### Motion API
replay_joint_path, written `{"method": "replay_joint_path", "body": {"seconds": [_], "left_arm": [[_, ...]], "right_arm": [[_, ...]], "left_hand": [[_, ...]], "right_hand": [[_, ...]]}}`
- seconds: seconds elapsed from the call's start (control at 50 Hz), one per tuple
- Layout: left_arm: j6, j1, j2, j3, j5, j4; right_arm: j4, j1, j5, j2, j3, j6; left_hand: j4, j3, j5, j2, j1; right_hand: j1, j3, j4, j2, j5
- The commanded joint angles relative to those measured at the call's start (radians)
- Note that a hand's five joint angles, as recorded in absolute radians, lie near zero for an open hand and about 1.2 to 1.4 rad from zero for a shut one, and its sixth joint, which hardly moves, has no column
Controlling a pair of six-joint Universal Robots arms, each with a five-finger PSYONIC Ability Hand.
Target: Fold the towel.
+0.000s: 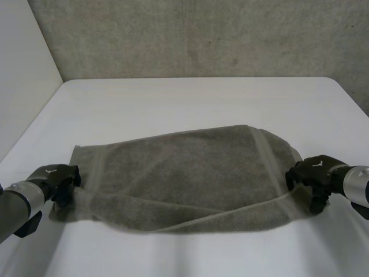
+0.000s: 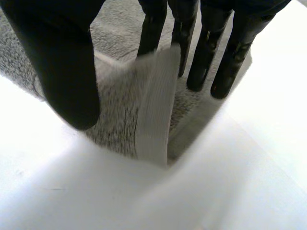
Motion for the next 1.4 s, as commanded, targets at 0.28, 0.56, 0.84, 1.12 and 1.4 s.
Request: {"method": "replay_joint_path", "body": {"seconds": [0.28,0.56,0.84,1.12,1.4], "left_arm": [[0.0,0.005,0.02,-0.021,0.001,0.0],[0.0,0.003,0.017,-0.018,0.0,0.002],[-0.023,-0.075,-0.063,0.311,-0.009,0.003],[-0.394,-0.166,-0.114,0.999,-0.14,0.006],[-0.494,-0.166,-0.048,0.602,-0.153,-0.052]], "right_arm": [[-0.07,-0.046,-0.006,-0.027,0.082,0.003],[-0.175,-0.037,-0.007,-0.01,0.02,0.094],[-0.211,0.119,0.005,0.165,-0.445,0.143],[-0.912,0.139,0.137,-0.036,-0.559,0.707],[-0.656,0.11,-0.128,-0.085,-0.293,0.667]], "left_hand": [[0.179,0.182,0.193,0.179,0.225],[0.179,0.182,0.193,0.179,0.225],[0.179,0.182,0.193,0.179,0.225],[0.179,0.182,0.193,0.179,0.225],[0.179,0.182,0.193,0.179,0.225]], "right_hand": [[-0.161,-0.112,-0.11,-0.131,-0.12],[0.724,0.774,0.776,0.755,0.766],[0.724,0.774,0.776,0.755,0.766],[0.724,0.774,0.776,0.755,0.766],[0.724,0.774,0.776,0.755,0.766]]}}
